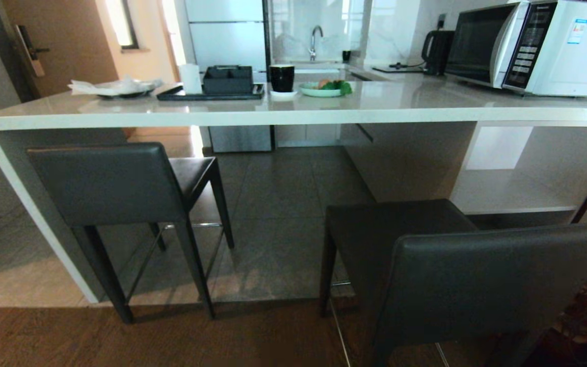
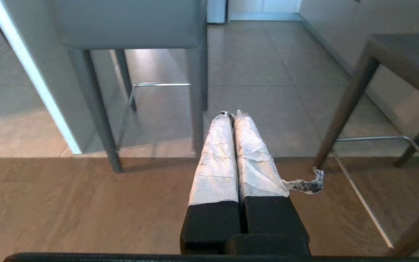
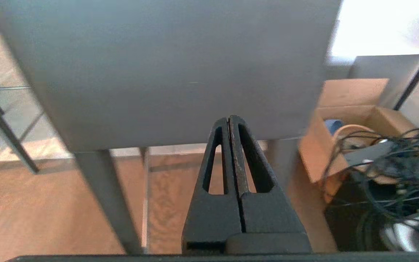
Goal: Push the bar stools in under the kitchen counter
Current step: Push the gray chair back under the dining table
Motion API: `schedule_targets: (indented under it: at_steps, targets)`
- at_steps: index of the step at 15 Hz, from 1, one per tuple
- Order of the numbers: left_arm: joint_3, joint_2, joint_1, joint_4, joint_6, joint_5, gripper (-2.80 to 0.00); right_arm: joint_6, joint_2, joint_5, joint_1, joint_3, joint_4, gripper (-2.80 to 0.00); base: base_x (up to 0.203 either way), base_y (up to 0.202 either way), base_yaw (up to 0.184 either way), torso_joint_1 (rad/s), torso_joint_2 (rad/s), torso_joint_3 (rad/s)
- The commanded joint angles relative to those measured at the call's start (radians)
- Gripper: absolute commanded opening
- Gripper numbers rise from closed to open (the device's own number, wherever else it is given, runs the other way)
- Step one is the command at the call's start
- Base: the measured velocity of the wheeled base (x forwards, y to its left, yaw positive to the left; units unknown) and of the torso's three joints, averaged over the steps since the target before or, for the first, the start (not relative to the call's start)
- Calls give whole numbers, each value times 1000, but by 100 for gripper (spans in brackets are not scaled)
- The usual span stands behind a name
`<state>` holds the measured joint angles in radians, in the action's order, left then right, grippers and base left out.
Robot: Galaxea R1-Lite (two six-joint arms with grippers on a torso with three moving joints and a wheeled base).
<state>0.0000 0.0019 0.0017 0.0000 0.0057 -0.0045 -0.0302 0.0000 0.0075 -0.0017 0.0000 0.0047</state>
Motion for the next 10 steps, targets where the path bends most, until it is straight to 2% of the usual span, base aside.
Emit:
schedule_targets:
  at_steps: [1,10]
  targets:
    - [0,1,0,-1,0,1,-280,0,0,0,0,0,0,-280,0,-192,2,7,12,2]
    - [0,2,0,-1,0,0,-280,0,0,0,0,0,0,-280,0,-193,1,2,2,2]
